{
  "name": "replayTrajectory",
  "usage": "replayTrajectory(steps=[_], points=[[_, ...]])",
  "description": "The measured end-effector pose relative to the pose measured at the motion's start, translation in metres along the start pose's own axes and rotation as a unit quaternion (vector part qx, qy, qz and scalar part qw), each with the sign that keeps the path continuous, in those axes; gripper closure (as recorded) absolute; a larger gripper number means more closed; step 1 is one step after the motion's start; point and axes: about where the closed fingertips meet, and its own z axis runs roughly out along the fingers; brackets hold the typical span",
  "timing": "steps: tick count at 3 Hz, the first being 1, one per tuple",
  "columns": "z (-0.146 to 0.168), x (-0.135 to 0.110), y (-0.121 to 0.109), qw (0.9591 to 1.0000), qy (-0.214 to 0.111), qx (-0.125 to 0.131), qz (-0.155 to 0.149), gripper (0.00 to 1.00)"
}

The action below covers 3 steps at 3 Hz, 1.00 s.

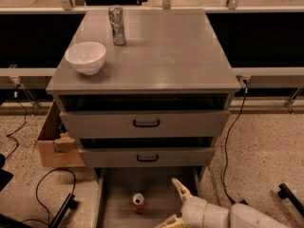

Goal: Pick coke can from bottom drawer and place on counter

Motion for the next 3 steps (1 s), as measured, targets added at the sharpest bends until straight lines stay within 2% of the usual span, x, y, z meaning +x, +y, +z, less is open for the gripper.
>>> replayTrajectory(steps=[1,2,3], points=[[0.063,0.039,-0.038,0.9991,-0.002,0.007,-0.043,0.00],[0.117,0.088,-0.068,0.9982,0.005,0.003,-0.059,0.00],[0.154,0.126,-0.083,0.9981,0.019,-0.015,-0.057,0.00]])
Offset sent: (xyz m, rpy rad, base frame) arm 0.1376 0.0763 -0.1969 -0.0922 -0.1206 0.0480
